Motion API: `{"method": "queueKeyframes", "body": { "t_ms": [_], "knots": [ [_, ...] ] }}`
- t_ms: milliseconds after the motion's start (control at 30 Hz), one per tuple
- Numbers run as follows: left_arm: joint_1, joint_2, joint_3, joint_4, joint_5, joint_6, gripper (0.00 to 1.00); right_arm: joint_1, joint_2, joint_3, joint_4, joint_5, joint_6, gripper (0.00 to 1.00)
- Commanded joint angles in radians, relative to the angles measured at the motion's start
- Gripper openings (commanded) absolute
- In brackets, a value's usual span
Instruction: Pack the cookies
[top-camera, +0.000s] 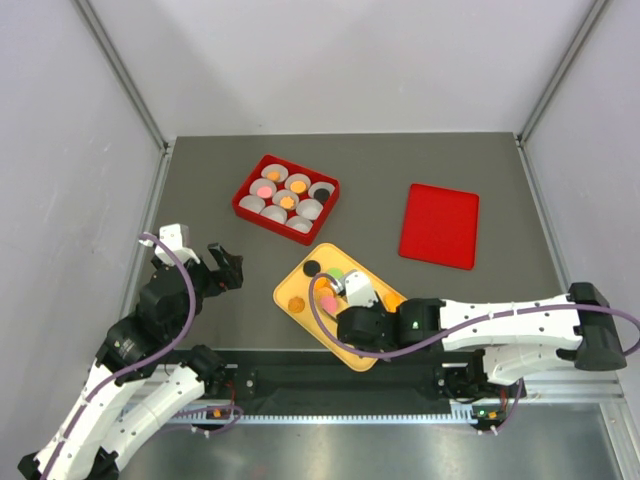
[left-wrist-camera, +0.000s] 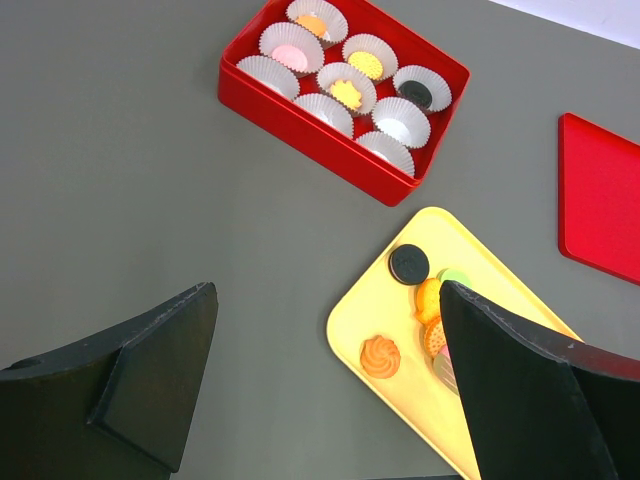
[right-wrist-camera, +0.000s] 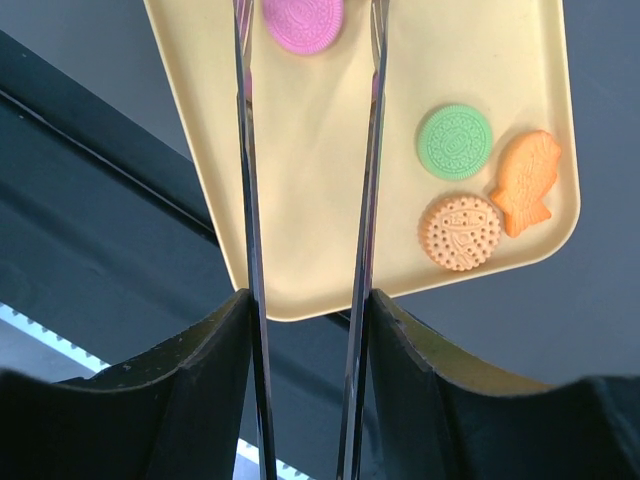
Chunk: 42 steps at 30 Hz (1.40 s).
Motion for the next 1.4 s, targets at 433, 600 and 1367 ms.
{"method": "queueKeyframes", "body": {
  "t_ms": [433, 600, 1367],
  "knots": [
    [-0.003, 0.002, -0.005, 0.023, 0.002, 0.004, 0.97, 0.024, 0.040, 0.043, 0.032, 0.012, 0.003, 0.44],
    [-0.003, -0.001, -0.003, 0.023, 0.002, 0.004, 0.97, 0.024, 0.023, 0.034, 0.009, 0.016, 0.014, 0.39],
    [-0.003, 0.005, -0.003, 0.022, -0.004, 0.003, 0.97, -0.141, -0.122, 0.180, 0.013, 0.004, -0.208, 0.35]
  ]
}}
